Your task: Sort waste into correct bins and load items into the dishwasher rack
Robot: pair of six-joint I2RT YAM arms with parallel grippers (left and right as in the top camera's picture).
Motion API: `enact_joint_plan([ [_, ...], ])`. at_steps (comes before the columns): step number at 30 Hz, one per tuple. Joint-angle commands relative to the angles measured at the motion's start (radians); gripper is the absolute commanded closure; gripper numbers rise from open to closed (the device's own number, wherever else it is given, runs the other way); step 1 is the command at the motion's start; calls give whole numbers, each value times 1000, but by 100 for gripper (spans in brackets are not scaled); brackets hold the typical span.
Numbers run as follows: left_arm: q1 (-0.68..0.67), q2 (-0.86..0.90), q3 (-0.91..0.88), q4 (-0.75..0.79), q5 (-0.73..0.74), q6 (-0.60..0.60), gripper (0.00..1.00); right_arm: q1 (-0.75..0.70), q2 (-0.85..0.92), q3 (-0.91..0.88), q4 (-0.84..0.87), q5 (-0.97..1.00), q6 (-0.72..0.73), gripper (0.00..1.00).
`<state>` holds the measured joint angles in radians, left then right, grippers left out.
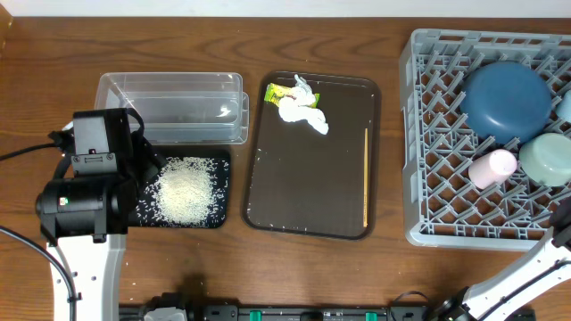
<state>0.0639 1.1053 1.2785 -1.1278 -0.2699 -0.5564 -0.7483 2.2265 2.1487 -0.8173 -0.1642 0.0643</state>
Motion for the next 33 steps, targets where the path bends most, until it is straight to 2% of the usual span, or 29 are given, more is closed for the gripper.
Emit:
enact_joint_plan([
  [1, 5, 5, 12, -5, -23, 2, 9, 31, 13, -3, 22, -1, -37, 99],
  [7, 5, 5, 12, -5, -23, 2, 9, 36, 63, -3, 50, -52, -45, 99],
  [33, 5, 5, 12, -5, -23, 2, 9, 21, 116, -5, 8, -41, -140, 99],
])
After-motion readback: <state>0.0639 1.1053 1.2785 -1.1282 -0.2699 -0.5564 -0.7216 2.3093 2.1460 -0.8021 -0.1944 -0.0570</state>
